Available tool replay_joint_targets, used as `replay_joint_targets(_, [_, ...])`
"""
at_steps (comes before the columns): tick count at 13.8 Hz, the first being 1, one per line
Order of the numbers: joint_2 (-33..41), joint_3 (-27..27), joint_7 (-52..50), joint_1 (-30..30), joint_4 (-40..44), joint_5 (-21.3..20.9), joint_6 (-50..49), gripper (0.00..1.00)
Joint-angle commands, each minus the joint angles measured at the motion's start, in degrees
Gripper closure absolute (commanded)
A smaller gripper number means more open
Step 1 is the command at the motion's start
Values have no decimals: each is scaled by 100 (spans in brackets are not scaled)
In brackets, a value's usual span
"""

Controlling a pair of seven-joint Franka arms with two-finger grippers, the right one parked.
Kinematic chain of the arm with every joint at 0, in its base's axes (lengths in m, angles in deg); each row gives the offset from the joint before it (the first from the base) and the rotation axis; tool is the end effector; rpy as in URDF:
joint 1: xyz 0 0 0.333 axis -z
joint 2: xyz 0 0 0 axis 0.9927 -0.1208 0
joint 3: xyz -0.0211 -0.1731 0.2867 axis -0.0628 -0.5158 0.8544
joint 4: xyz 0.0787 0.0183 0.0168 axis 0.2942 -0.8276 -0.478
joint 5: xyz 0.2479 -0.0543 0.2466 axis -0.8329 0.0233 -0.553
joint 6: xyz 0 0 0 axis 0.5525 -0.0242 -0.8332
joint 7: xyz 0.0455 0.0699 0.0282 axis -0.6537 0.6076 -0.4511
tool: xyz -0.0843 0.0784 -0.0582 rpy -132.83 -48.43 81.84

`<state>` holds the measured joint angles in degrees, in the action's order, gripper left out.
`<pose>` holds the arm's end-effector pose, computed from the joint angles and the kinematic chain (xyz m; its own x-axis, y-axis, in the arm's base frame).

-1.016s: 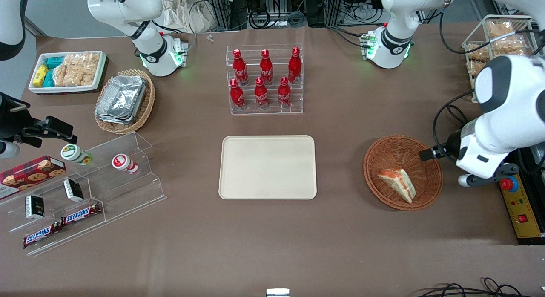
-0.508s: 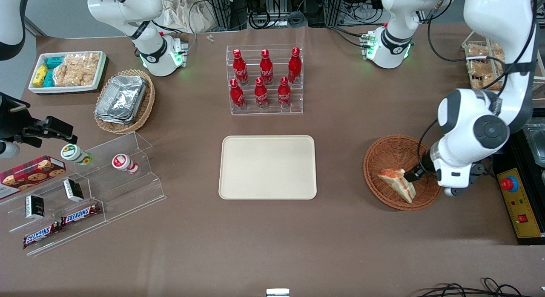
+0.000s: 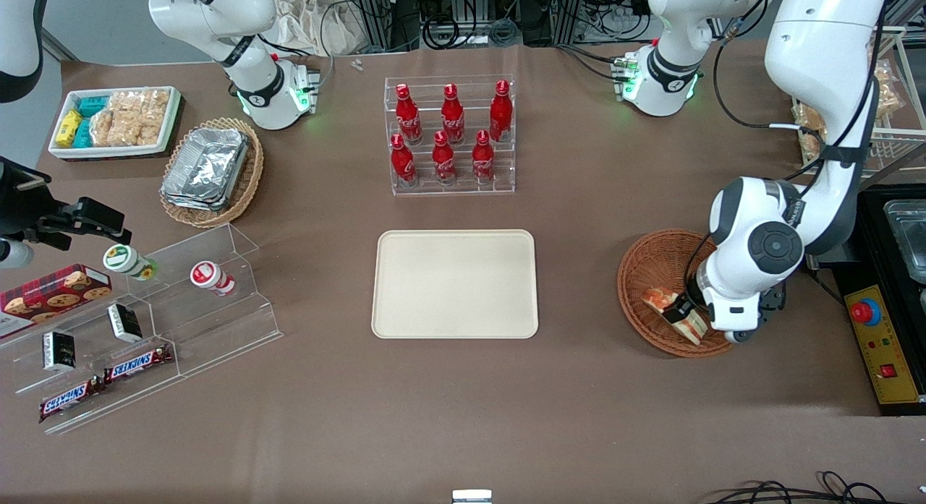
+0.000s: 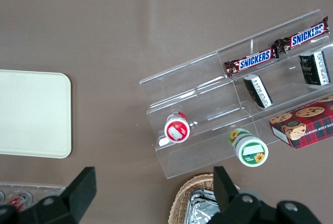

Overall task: Place sandwich from basket to tray
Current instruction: 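Close the left gripper on the sandwich's wrapped edge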

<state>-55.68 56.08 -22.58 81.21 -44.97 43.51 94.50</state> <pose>0.5957 -0.0791 0.2968 0.7311 0.6817 0.0282 0.6816 -0.7281 -0.0725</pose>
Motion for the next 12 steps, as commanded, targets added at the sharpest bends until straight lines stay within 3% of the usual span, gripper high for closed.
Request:
replay_joint_targets(1, [-50, 2, -211, 9, -14, -185, 45, 0])
replay_joint_targets(12, [-146, -24, -219, 18, 724, -80, -597, 0])
